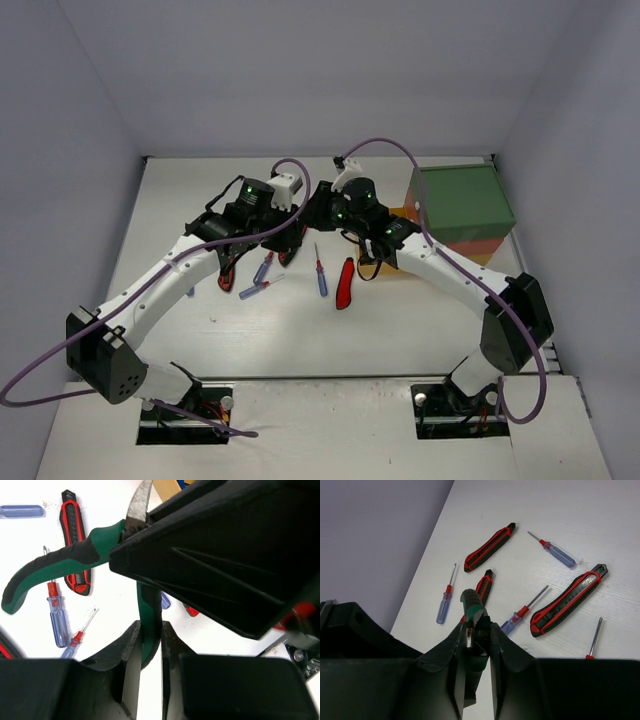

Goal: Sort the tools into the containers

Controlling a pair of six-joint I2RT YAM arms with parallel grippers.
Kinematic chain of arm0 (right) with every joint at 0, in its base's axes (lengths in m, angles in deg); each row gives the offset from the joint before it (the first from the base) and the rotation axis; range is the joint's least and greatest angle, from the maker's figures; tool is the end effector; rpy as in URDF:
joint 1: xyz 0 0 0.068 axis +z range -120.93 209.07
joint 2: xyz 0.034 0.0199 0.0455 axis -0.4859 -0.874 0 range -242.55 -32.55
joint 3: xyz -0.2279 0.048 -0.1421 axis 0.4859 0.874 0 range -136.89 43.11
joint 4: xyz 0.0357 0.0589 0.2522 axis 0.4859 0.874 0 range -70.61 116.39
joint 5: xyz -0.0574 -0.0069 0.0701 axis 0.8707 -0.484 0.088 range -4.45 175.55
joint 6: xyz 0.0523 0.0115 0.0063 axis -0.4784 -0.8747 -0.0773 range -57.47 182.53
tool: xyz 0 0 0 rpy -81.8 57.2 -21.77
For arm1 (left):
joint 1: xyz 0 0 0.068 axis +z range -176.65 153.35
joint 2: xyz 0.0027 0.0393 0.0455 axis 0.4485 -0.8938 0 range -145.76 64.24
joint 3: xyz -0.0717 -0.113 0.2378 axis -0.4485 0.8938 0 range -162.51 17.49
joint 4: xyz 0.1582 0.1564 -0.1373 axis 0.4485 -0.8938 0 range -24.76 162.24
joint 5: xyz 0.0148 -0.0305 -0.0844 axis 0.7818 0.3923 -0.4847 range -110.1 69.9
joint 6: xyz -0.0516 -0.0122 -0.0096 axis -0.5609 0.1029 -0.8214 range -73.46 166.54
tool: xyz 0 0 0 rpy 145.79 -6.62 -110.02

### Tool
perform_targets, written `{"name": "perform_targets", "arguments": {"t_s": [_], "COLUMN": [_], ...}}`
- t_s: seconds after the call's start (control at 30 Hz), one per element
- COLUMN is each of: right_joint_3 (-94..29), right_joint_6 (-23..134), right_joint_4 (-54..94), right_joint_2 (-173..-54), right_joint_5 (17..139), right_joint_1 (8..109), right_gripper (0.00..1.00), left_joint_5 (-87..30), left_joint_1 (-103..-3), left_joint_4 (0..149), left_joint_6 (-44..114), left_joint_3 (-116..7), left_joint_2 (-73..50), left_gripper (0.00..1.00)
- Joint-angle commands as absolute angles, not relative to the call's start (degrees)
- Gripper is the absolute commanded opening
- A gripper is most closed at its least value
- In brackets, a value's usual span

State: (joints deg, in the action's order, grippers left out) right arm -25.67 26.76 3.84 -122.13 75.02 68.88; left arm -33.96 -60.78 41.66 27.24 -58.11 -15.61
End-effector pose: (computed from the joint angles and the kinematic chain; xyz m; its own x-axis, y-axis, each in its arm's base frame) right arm 0.2853 0.2463 0.3365 -0.5067 0.3259 -0.7981 -0.5830 0.5525 0.5957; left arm 0.2530 -0.1817 0.3531 -0.6801 0.0734 -0.7295 0.5116 0.7602 -0.4005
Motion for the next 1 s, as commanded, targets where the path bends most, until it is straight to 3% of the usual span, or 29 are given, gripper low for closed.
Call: {"name": "perform_targets", "arguments": {"t_s": [0.0, 0.1, 0.17, 0.2, 0.3, 0.63, 0.97], "right_joint_3": [-27.4, -26.5, -25.7, -25.4, -25.6, -22.5, -21.3], "right_joint_6": [28.3, 29.8, 33.0, 35.1, 42.1, 61.5, 71.6], "right_joint_4": [-0.3, -0.2, 0.3, 1.3, 6.0, 16.3, 16.0], "right_joint_2": [-121.0, -119.9, -117.9, -116.9, -114.7, -107.8, -116.0], "right_joint_5": [74.7, 75.5, 76.5, 77.5, 82.7, 109.9, 125.5], "right_joint_1": [69.1, 69.1, 69.0, 68.9, 69.0, 69.1, 69.0], "right_gripper": [0.02, 0.00, 0.00, 0.00, 0.00, 0.00, 0.00], "left_joint_5": [-34.6, -33.9, -31.6, -30.5, -26.5, -15.2, -15.8], "left_joint_1": [-60.9, -61.0, -60.9, -60.9, -60.9, -58.8, -55.7], "left_joint_4": [47.7, 47.7, 47.0, 46.4, 44.5, 40.8, 39.1], "left_joint_6": [29.4, 29.3, 29.3, 29.3, 29.0, 24.9, 24.2], "left_joint_3": [-58.9, -58.6, -58.4, -58.4, -58.6, -56.6, -55.6], "left_joint_2": [-12.3, -12.4, -12.4, -12.6, -12.7, -10.5, -10.5], "left_gripper": [0.00, 0.13, 0.46, 0.58, 0.71, 0.75, 0.75]}}
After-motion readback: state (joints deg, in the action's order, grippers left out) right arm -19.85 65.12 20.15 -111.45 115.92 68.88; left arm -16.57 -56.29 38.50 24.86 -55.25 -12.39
